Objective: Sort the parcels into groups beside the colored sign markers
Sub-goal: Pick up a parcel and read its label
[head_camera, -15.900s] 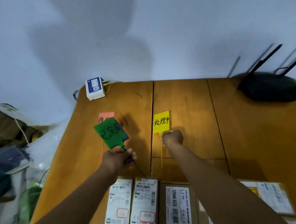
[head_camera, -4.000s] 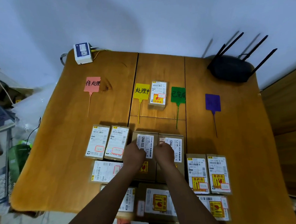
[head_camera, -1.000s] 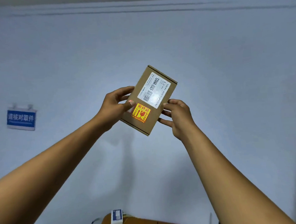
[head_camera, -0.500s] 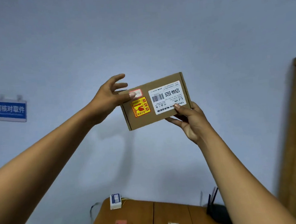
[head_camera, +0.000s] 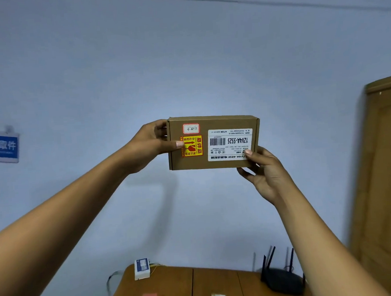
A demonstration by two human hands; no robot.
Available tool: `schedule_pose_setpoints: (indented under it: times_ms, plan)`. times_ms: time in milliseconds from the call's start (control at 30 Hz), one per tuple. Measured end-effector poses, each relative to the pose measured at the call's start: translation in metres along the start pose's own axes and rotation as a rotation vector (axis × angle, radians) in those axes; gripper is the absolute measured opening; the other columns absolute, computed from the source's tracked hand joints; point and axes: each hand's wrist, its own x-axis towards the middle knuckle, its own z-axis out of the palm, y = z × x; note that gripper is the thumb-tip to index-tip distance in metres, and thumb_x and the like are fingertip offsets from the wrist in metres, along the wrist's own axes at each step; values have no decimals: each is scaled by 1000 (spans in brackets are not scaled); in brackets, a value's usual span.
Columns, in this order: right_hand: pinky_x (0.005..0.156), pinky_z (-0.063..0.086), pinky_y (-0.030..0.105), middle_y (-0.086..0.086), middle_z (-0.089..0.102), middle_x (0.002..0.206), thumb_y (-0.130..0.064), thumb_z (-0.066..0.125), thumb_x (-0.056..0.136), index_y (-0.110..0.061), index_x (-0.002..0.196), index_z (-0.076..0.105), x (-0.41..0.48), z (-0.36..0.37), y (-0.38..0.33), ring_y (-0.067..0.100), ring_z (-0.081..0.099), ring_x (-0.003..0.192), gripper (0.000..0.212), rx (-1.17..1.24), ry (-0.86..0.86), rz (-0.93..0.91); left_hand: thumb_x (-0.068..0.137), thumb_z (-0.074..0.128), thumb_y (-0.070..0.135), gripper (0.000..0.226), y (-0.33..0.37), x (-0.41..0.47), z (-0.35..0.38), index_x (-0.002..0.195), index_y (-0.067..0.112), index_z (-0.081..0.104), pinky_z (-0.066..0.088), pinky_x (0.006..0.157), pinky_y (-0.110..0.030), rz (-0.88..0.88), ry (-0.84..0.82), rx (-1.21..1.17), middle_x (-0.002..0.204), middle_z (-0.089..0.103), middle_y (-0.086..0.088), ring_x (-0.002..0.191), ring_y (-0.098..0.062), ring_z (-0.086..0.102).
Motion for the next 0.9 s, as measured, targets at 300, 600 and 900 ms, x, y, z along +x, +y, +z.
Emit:
schedule_pose_setpoints:
  times_ms: [300,600,900]
  plan:
    - [73,60,37,11,75,98,2,74,80,-18,124,64,13,18,-47,23,75,78,49,-160,114,-146,87,76,21,43,-13,-3,34,128,19,62,58,89,-40,-310,-340,130,120,71,-6,114,-23,67]
    - [70,60,26,7,75,106,-6,76,85,-14,135,58,17,64,-55,14,75,79,54,-511,-74,-217,82,81,13,57,-36,0,70,132,11,54,56,74,-33,-281,-270,-61,114,74,-9,88,-24,68]
    - [102,48,47,5,48,150,-35,80,84,-27,153,28,22,15,-46,24,55,126,87,-632,120,18,92,64,-2,45,-59,-1,71,135,5,55,57,90,-37,-128,59,-602,126,69,-10,107,-29,70]
